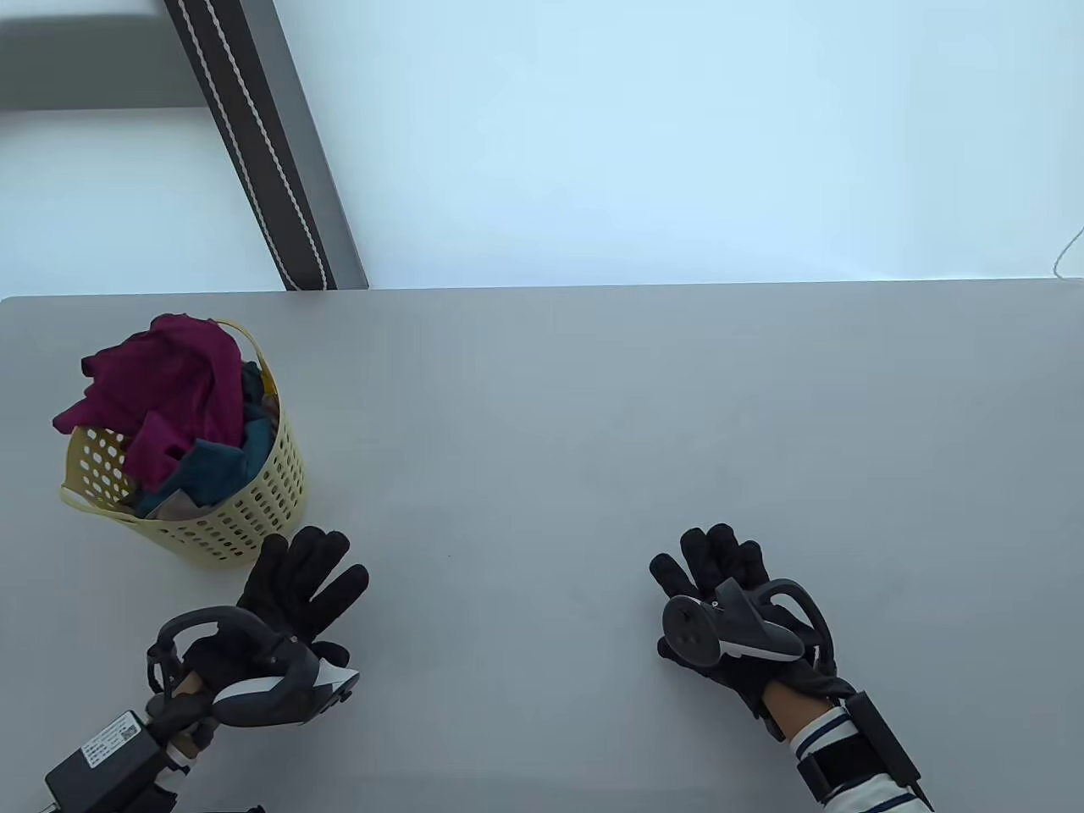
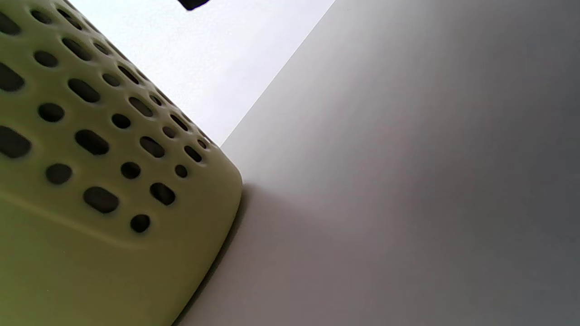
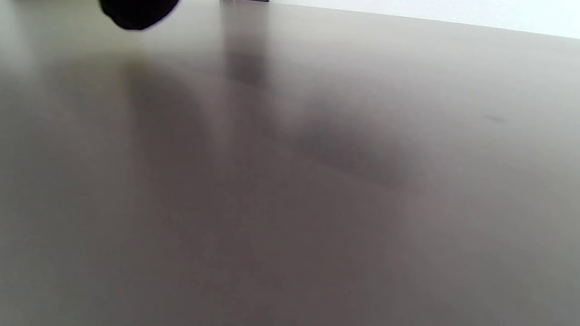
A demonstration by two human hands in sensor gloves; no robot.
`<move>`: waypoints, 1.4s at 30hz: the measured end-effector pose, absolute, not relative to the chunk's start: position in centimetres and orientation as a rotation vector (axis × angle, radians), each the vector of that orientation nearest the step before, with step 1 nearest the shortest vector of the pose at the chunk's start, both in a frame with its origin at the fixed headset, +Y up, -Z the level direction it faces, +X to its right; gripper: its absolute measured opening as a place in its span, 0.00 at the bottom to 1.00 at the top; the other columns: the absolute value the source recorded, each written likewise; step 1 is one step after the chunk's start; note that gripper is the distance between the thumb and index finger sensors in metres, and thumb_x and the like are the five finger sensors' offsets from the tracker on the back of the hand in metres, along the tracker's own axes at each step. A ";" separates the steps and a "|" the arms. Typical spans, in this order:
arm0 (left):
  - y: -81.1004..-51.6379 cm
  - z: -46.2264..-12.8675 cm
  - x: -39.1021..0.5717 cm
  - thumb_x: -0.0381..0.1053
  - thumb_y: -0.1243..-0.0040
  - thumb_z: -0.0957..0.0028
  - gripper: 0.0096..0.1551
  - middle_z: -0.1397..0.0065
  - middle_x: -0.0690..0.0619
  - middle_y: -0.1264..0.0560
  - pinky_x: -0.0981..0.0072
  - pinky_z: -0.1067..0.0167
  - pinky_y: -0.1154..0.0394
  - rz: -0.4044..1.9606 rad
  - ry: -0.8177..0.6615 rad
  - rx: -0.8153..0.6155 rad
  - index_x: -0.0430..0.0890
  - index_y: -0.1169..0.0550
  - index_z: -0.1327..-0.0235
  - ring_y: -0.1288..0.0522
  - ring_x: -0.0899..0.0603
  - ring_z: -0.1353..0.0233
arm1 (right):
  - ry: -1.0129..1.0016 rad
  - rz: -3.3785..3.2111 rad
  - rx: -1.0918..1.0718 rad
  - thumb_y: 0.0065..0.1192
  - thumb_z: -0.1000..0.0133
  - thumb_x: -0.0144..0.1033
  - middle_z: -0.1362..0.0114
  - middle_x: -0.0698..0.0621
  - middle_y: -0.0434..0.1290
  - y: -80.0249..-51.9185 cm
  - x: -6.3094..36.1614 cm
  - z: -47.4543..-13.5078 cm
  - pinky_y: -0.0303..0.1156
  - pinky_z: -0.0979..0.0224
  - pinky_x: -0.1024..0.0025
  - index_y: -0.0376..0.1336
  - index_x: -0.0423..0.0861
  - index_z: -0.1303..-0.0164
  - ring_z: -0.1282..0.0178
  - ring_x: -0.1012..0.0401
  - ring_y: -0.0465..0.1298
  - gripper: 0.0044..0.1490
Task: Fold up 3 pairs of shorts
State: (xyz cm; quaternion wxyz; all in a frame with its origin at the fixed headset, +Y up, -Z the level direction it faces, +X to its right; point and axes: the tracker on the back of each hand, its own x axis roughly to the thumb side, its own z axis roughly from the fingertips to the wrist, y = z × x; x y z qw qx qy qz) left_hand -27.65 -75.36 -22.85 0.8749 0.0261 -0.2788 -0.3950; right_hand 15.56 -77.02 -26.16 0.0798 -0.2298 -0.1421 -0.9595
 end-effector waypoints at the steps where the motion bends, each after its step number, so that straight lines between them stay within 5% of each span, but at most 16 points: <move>1: -75.3 -22.8 -27.6 0.69 0.85 0.58 0.60 0.18 0.21 0.66 0.26 0.25 0.48 -0.825 -0.583 0.054 0.29 0.81 0.36 0.49 0.23 0.16 | -0.427 -2.874 -0.686 0.38 0.46 0.62 0.25 0.31 0.19 -77.0 15.6 -26.2 0.29 0.31 0.33 0.16 0.48 0.28 0.27 0.32 0.23 0.57; 14: -74.2 -22.7 -28.0 0.71 0.82 0.60 0.63 0.19 0.20 0.67 0.26 0.25 0.48 -0.880 -0.586 0.133 0.29 0.82 0.38 0.50 0.23 0.16 | -0.359 -2.910 -0.654 0.38 0.46 0.61 0.25 0.31 0.19 -76.0 15.4 -26.5 0.29 0.31 0.33 0.16 0.48 0.29 0.27 0.31 0.23 0.57; 17: -71.5 -22.0 -28.1 0.72 0.81 0.61 0.63 0.19 0.20 0.67 0.27 0.25 0.47 -0.944 -0.580 0.366 0.31 0.82 0.36 0.49 0.24 0.16 | -0.304 -2.909 -0.660 0.39 0.46 0.61 0.25 0.31 0.19 -75.2 15.2 -26.5 0.29 0.31 0.33 0.16 0.48 0.29 0.27 0.31 0.24 0.57; 21: -64.1 -21.5 -28.7 0.72 0.80 0.60 0.61 0.17 0.24 0.66 0.27 0.24 0.47 -0.874 -0.427 0.621 0.36 0.81 0.35 0.49 0.24 0.15 | -0.262 -2.928 -0.658 0.39 0.46 0.61 0.25 0.31 0.19 -74.5 15.3 -26.5 0.29 0.31 0.33 0.16 0.48 0.29 0.27 0.31 0.24 0.57; 23: -59.3 -23.0 -30.5 0.72 0.70 0.57 0.60 0.14 0.29 0.62 0.28 0.24 0.45 -0.751 -0.318 0.654 0.42 0.76 0.30 0.45 0.27 0.15 | -0.261 -2.939 -0.652 0.39 0.46 0.61 0.25 0.31 0.19 -74.4 15.4 -26.6 0.29 0.31 0.33 0.16 0.48 0.29 0.27 0.31 0.23 0.57; 28: -53.0 -30.0 -34.8 0.67 0.47 0.57 0.62 0.15 0.31 0.60 0.31 0.23 0.42 -0.708 -0.172 0.156 0.50 0.70 0.29 0.40 0.30 0.15 | -0.249 -2.933 -0.641 0.39 0.46 0.60 0.25 0.30 0.19 -74.3 15.5 -26.6 0.29 0.31 0.33 0.16 0.48 0.29 0.27 0.31 0.24 0.57; 32: -56.2 -36.3 -37.2 0.68 0.46 0.60 0.59 0.12 0.41 0.54 0.33 0.23 0.41 -0.756 -0.033 -0.491 0.56 0.64 0.27 0.38 0.34 0.14 | -0.244 -2.931 -0.636 0.39 0.46 0.60 0.26 0.30 0.19 -74.2 15.4 -26.7 0.29 0.31 0.33 0.16 0.48 0.29 0.27 0.31 0.24 0.57; 33: -57.5 -37.1 -37.5 0.67 0.47 0.59 0.50 0.12 0.51 0.46 0.37 0.22 0.40 -0.760 -0.013 -0.581 0.62 0.55 0.26 0.34 0.39 0.15 | -0.240 -2.927 -0.635 0.39 0.46 0.60 0.26 0.30 0.19 -74.2 15.4 -26.7 0.29 0.31 0.32 0.16 0.48 0.29 0.27 0.31 0.24 0.57; 35: -59.5 -38.5 -37.9 0.62 0.48 0.56 0.23 0.35 0.76 0.22 0.49 0.23 0.32 -0.817 0.046 -0.530 0.71 0.33 0.44 0.19 0.59 0.27 | -0.219 -2.910 -0.632 0.39 0.46 0.60 0.26 0.30 0.19 -74.1 15.5 -26.6 0.29 0.31 0.32 0.16 0.47 0.29 0.27 0.31 0.24 0.57; 39: -57.2 -39.1 -39.6 0.57 0.53 0.47 0.19 0.44 0.68 0.19 0.50 0.29 0.24 -0.636 0.248 -0.382 0.62 0.31 0.43 0.14 0.56 0.37 | -0.183 -2.897 -0.628 0.40 0.46 0.60 0.26 0.29 0.19 -73.8 15.6 -26.5 0.30 0.32 0.32 0.16 0.47 0.29 0.27 0.31 0.25 0.57; 42: -51.7 -38.1 -41.9 0.53 0.55 0.44 0.18 0.49 0.61 0.20 0.49 0.35 0.20 -0.269 0.486 -0.134 0.53 0.31 0.43 0.13 0.53 0.46 | -0.175 -2.902 -0.627 0.40 0.46 0.60 0.26 0.29 0.19 -73.7 15.7 -26.5 0.29 0.32 0.32 0.16 0.47 0.29 0.27 0.30 0.25 0.57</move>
